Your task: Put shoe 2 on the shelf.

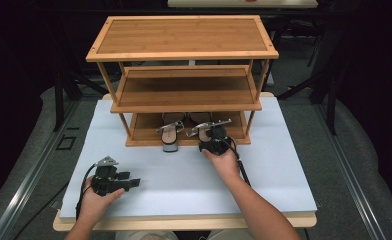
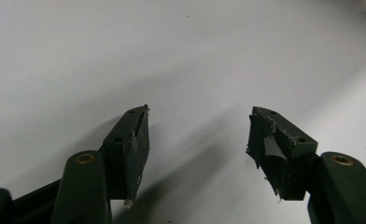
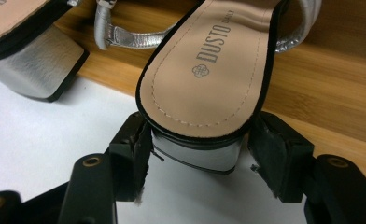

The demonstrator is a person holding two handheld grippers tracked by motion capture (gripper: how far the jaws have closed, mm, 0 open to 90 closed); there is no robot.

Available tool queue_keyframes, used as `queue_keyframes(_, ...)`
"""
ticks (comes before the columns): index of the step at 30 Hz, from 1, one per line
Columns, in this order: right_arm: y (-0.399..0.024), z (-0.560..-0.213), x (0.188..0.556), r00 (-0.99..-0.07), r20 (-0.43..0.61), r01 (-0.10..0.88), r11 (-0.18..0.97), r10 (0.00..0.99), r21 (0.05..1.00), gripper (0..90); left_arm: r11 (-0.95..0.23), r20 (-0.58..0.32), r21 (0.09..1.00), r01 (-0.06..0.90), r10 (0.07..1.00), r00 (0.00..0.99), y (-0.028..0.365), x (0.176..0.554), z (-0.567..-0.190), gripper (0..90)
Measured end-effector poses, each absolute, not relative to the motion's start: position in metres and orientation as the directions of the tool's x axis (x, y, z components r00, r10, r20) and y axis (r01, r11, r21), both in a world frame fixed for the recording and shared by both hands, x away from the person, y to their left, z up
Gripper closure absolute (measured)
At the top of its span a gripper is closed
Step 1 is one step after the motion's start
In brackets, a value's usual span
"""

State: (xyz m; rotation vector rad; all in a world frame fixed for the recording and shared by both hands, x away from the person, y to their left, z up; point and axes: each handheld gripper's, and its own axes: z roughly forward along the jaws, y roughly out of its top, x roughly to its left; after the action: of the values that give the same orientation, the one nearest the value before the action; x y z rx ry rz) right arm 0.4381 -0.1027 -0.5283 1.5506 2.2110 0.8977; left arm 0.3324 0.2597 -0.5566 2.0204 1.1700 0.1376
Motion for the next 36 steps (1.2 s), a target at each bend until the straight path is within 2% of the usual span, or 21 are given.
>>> queue_keyframes(8,-0.104,-0.529,0.438,-0.384,0.115,0.731,0.226,0.916,0.644,39.5,-0.268,-0.281,0.675,0.688,0.769,0.575,0.252,0.336,-0.557,38.4)
queue_keyframes(12,-0.110,-0.531,0.437,-0.403,0.177,0.734,0.201,0.898,0.649,39.6,-0.295,-0.271,0.666,0.685,0.761,0.590,0.244,0.341,-0.555,39.5)
queue_keyframes(19,-0.113,-0.522,0.426,-0.433,0.148,0.711,0.236,0.889,0.662,40.3,-0.316,-0.255,0.666,0.676,0.755,0.604,0.231,0.353,-0.547,42.8)
queue_keyframes(26,-0.118,-0.516,0.419,-0.494,0.107,0.674,0.303,0.863,0.674,45.4,-0.270,-0.264,0.700,0.661,0.762,0.591,0.215,0.376,-0.536,42.5)
queue_keyframes(36,-0.129,-0.520,0.416,-0.537,0.084,0.644,0.343,0.839,0.684,46.3,-0.333,-0.176,0.708,0.623,0.771,0.612,0.185,0.403,-0.523,41.5)
